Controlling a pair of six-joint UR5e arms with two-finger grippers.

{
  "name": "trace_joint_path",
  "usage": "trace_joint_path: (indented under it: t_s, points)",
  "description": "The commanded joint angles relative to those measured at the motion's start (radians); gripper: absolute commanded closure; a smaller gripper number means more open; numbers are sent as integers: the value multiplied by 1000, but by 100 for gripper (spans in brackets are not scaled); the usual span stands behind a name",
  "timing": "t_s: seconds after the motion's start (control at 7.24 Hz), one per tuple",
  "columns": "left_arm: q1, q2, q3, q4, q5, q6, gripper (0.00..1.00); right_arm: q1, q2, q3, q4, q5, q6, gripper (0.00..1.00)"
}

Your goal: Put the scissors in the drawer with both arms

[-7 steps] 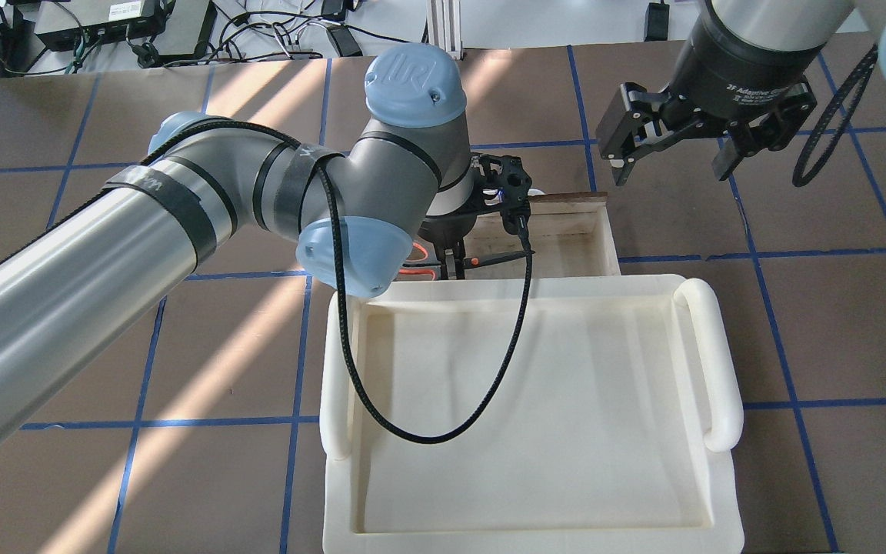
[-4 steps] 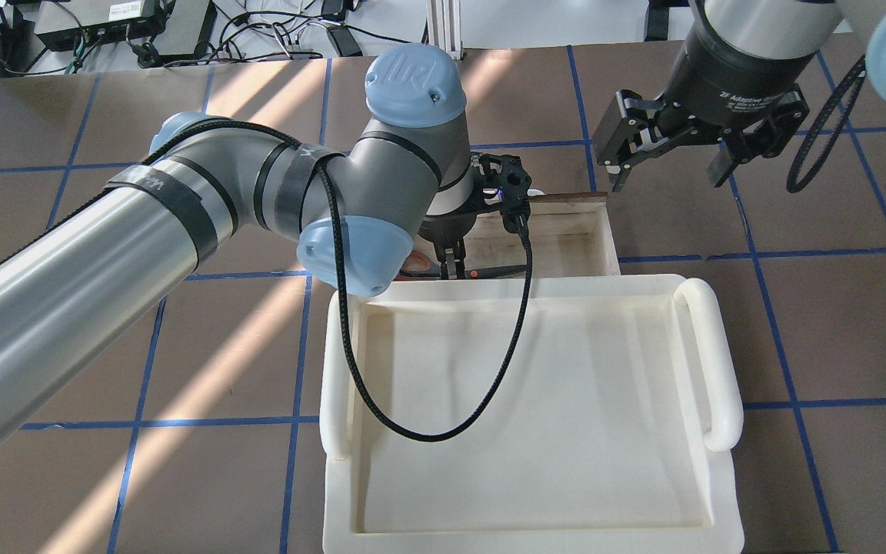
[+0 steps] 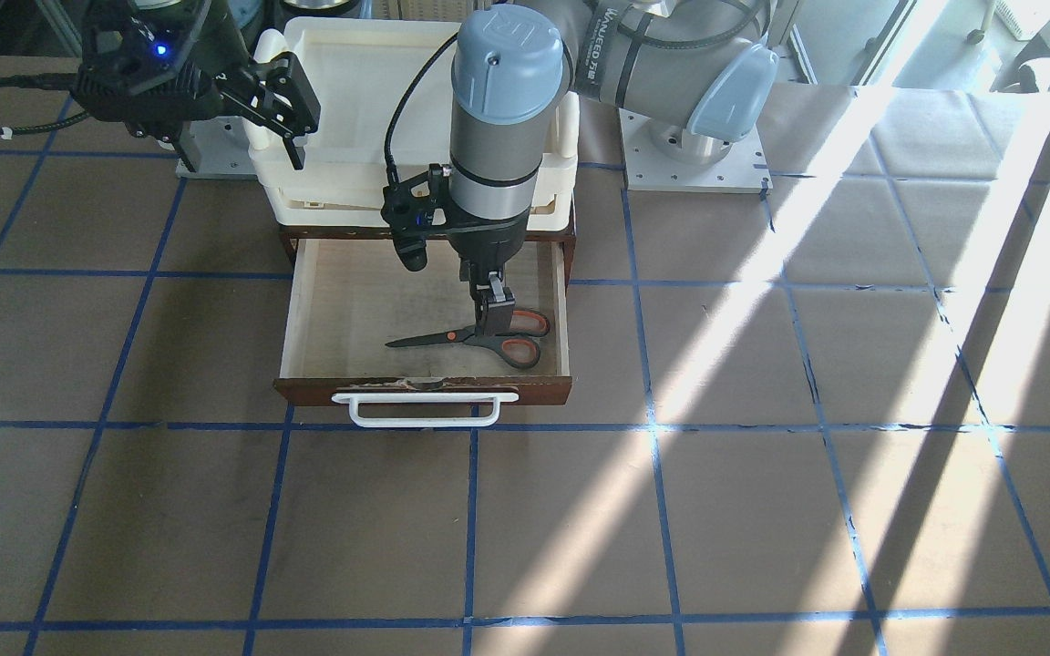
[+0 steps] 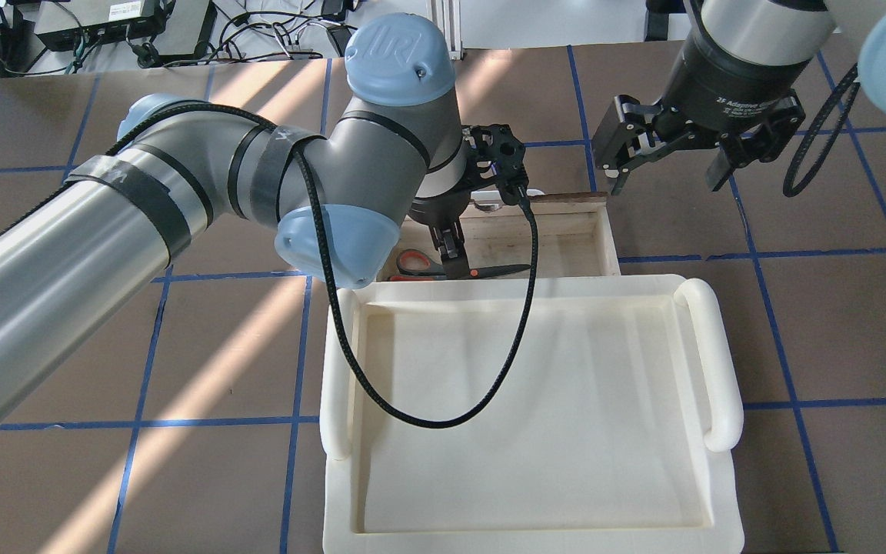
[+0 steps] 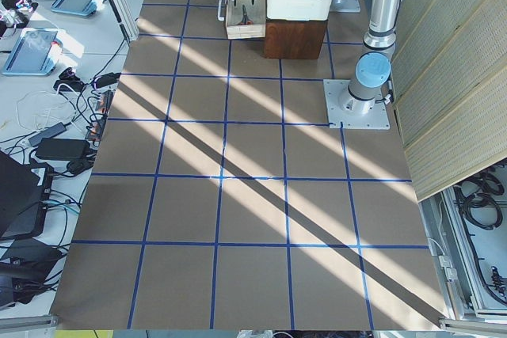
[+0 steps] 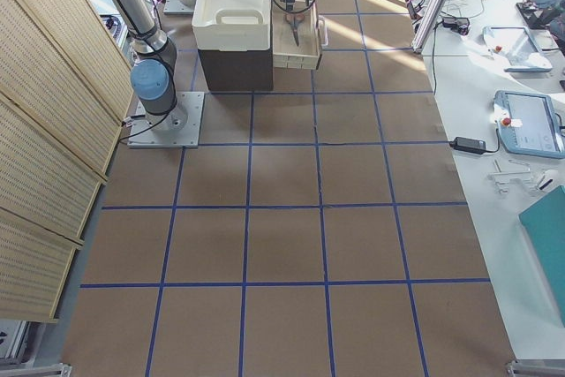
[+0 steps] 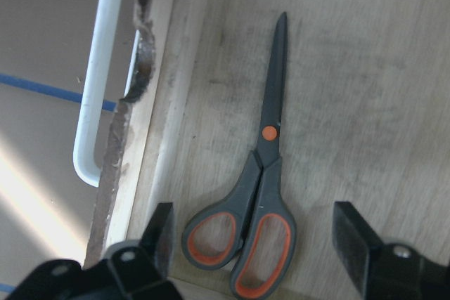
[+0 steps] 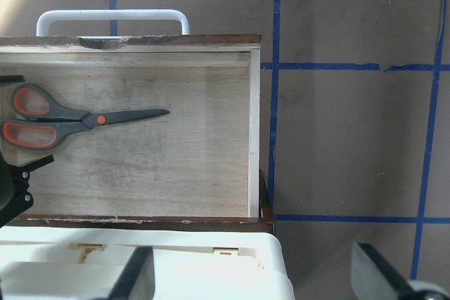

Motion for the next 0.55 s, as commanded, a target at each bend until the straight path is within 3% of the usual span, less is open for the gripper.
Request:
trace_joint_path:
  t_s: [0.0, 0.14, 0.28, 0.41]
  points:
    - [21, 48, 58, -82, 4, -323, 10, 0, 0, 0, 0, 1, 0, 0]
    - [85, 62, 86, -114, 2, -380, 0, 0, 0, 0, 0, -2, 0, 0]
    - [160, 91, 88, -139, 1, -401, 0, 0, 0, 0, 0, -1, 0, 0]
    - [209, 119, 88, -141, -2, -539, 0, 0, 0, 0, 0, -2, 0, 0]
